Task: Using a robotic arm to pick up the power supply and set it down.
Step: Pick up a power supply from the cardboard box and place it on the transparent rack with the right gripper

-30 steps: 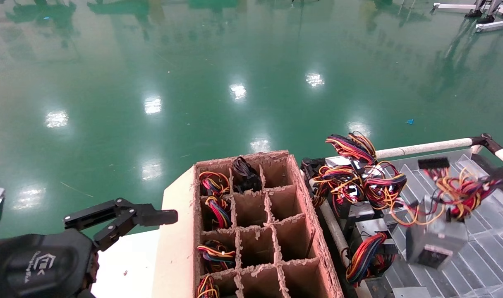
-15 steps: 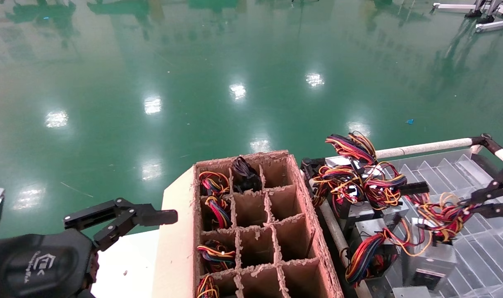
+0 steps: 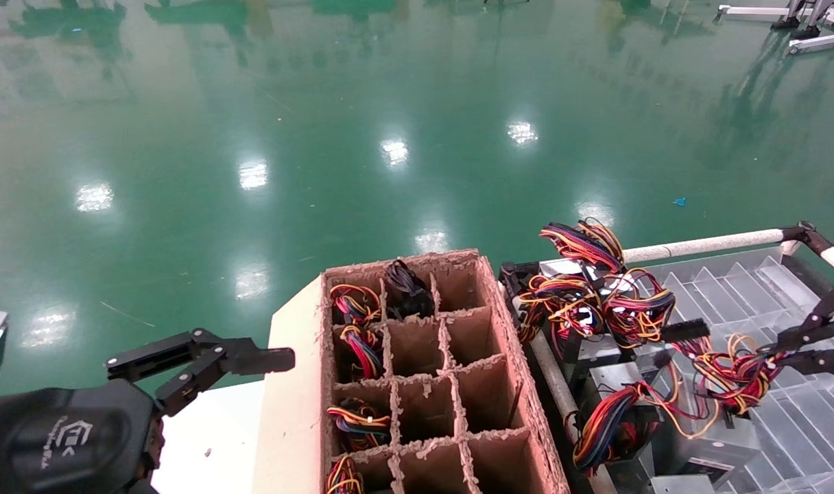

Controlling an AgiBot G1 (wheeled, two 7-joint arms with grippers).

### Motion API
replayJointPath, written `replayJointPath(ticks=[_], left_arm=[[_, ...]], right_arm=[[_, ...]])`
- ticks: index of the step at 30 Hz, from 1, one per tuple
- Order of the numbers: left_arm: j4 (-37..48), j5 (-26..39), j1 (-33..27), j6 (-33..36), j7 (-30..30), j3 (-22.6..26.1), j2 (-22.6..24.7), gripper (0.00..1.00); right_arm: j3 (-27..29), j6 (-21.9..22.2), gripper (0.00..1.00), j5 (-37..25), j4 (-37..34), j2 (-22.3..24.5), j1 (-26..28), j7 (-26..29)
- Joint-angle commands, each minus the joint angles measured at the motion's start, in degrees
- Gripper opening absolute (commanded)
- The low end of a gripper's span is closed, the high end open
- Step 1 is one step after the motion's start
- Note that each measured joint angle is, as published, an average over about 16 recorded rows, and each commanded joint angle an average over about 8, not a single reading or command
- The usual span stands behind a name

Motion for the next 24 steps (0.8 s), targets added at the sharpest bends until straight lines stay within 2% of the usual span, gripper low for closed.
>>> replayJointPath(ticks=[1, 24], left_arm=[[0.0, 0.0, 0.0, 0.0, 0.0, 0.0, 0.0, 1.00], [0.0, 0.0, 0.0, 0.0, 0.0, 0.1, 0.0, 1.00]], right_arm=[[-0.3, 0.3, 0.00, 0.0, -0.6, -0.2, -0.1, -0.6], [-1.0, 0.4, 0.00, 2.9, -6.7, -3.6, -3.3, -6.3]])
